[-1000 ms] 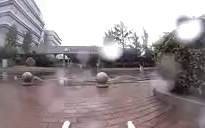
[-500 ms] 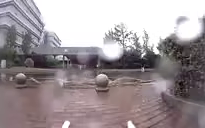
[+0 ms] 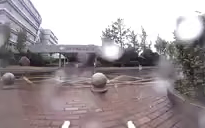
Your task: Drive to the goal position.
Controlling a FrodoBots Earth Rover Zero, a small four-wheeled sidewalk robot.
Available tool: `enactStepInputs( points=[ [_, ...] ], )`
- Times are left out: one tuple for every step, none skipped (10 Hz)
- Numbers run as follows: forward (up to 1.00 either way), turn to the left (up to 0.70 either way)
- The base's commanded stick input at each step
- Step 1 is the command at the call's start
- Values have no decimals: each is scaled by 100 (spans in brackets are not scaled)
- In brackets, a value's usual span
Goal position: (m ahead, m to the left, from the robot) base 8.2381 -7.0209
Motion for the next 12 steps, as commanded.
enactStepInputs(
  points=[
    [70, -14],
    [70, -6],
    [70, 0],
    [70, 0],
    [70, 0],
    [70, 0],
    [70, 0],
    [70, -11],
    [70, -14],
    [70, -14],
    [70, -14],
    [70, -14]
  ],
)
